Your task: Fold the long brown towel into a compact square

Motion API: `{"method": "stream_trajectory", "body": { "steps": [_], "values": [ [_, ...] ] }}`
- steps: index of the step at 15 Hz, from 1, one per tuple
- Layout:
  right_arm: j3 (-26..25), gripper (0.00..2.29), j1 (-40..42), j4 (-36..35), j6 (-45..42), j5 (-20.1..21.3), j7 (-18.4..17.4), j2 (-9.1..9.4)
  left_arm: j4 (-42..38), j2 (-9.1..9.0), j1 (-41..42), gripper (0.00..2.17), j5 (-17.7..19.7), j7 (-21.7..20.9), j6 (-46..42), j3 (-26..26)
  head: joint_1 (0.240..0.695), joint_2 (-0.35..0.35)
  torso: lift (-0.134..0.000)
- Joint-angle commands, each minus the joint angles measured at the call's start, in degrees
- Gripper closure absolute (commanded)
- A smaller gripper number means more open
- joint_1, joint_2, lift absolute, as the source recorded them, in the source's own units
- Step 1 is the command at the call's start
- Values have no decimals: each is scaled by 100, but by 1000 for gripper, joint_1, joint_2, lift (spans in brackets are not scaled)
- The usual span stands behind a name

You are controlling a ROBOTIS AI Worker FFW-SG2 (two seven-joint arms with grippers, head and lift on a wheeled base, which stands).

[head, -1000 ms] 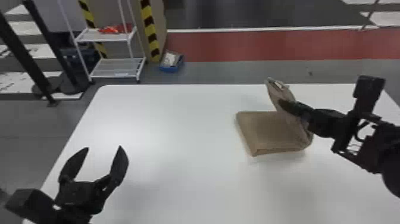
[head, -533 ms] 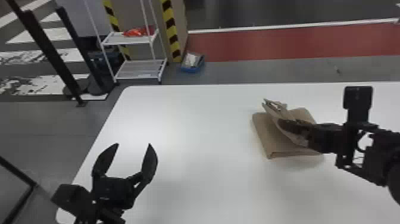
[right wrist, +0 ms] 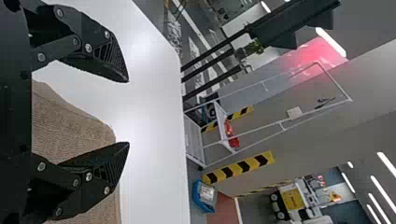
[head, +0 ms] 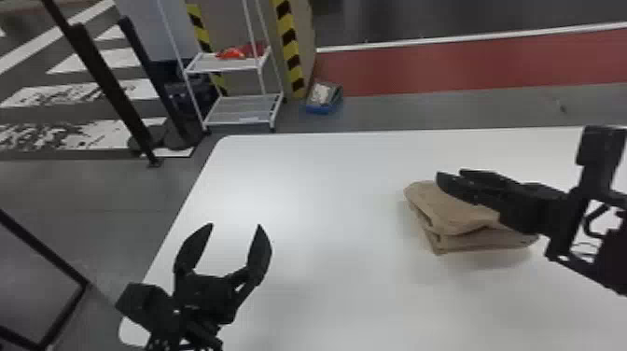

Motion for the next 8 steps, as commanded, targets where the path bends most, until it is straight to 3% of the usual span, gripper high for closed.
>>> {"method": "stream_trajectory", "body": {
  "steps": [1, 3, 5, 6, 8],
  "values": [
    [-73, 431, -20, 100, -150, 173, -111, 0, 29, -15, -8, 63, 6, -9, 0, -8, 695, 222, -123],
    [15, 1190, -178, 478, -45, 516, -111, 0, 73, -15, -26, 63, 6, -18, 0, -16, 695, 201, -123],
    [287, 1757, -301, 777, 43, 788, -67, 0, 82, -15, -35, 66, 6, -35, 0, -16, 695, 191, -123],
    [472, 1892, -345, 838, 113, 955, -41, 0, 82, -15, -26, 66, 6, -35, 0, -8, 695, 191, -123],
    [771, 1953, -371, 856, 219, 1113, 3, 0, 73, -15, 0, 66, 32, -44, -18, 10, 695, 201, -123]
  ]
}}
